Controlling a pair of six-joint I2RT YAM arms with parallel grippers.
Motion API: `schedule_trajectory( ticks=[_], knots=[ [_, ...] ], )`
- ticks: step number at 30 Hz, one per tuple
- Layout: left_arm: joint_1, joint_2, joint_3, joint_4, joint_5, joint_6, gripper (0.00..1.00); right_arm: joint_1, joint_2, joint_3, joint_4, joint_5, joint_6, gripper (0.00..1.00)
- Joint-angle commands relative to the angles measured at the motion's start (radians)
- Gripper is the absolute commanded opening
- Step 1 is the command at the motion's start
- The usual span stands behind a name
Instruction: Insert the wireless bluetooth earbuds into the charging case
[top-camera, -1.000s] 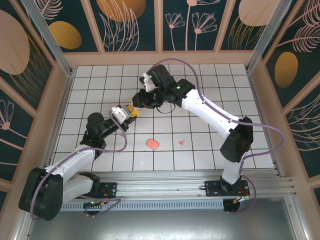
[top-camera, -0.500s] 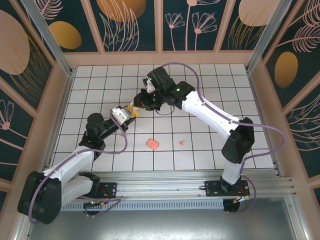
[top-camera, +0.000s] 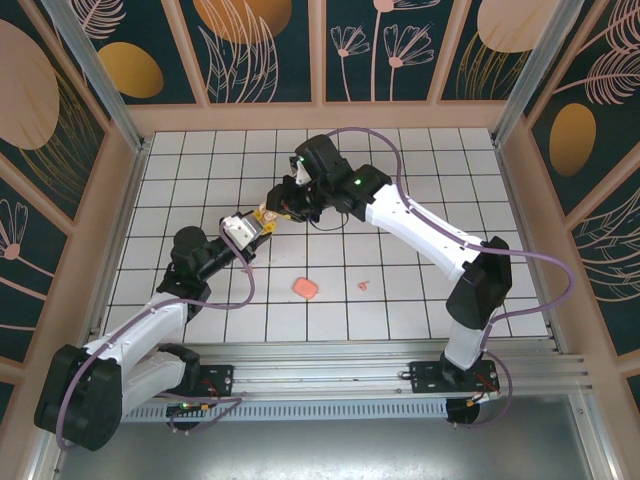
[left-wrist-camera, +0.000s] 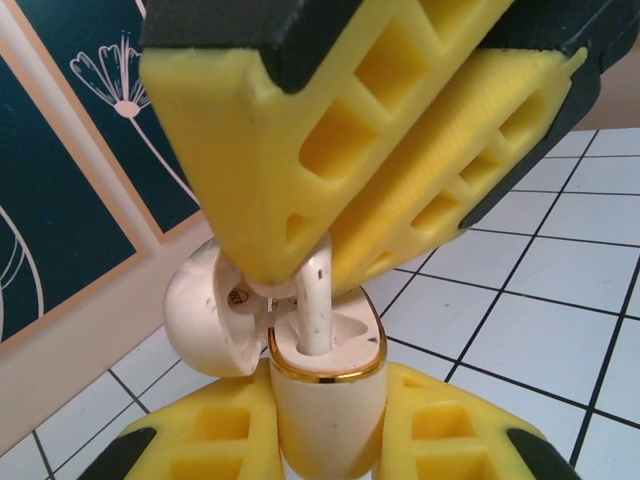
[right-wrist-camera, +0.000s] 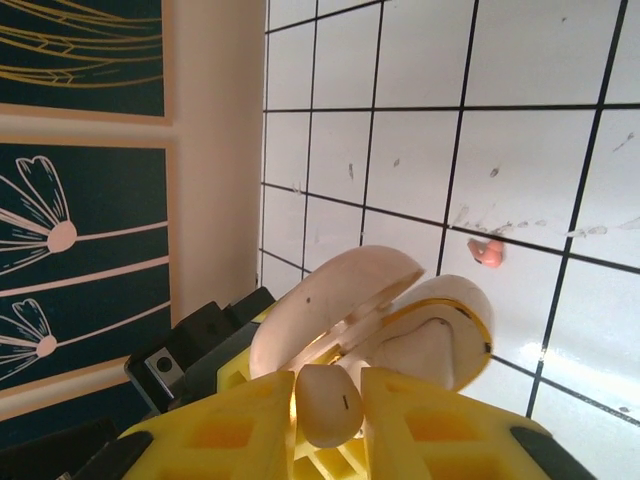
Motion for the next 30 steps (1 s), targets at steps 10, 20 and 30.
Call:
schedule_trajectory(
  ticks=[10, 20, 30],
  knots=[
    [0.000, -0.033, 0.023, 0.045, -0.001, 0.013, 0.02, -0.002, -0.026, 0.023, -0.008, 0.026, -0.005, 0.34],
    [0.000, -0.038, 0.024, 0.050, 0.001, 0.008, 0.02, 0.001, -0.035, 0.011, 0.000, 0.013, -0.015, 0.31],
    [0.000, -0.052, 0.009, 0.098, 0.011, -0.025, 0.02, 0.012, -0.025, 0.004, -0.010, 0.006, -0.010, 0.23]
  ],
)
